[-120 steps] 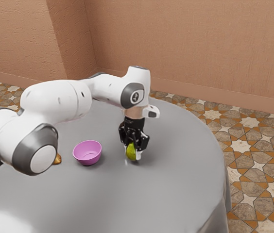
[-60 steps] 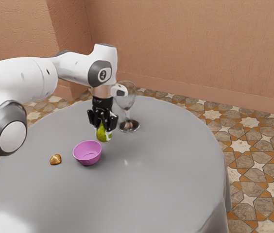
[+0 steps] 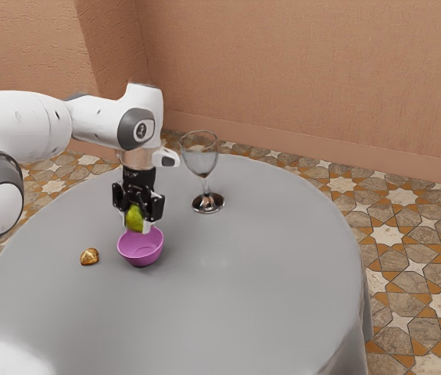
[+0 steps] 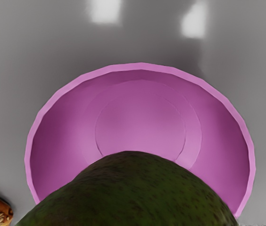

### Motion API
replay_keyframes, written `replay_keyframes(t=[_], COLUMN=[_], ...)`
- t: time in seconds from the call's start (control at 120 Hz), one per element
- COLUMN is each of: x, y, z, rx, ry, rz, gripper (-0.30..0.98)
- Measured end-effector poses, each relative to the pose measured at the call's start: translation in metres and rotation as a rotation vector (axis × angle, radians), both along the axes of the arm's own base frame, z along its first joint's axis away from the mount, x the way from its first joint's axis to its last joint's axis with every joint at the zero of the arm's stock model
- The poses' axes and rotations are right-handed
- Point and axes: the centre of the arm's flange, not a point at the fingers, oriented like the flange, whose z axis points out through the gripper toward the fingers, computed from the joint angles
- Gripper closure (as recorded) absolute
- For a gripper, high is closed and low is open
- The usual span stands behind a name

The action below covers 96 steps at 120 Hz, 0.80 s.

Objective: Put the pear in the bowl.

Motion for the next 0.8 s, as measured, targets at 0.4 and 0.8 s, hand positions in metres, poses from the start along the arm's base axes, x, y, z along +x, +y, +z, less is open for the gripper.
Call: replay_keyframes(t=[0.4,0.8], x=[-0.007,-0.079], y=[-0.039,-0.113], z=[0.075,0.254], rx=[-0.032,-0.075], ry=[-0.104,-0.374], rz=[-0.076,-0.249], gripper=[0.05,0.01])
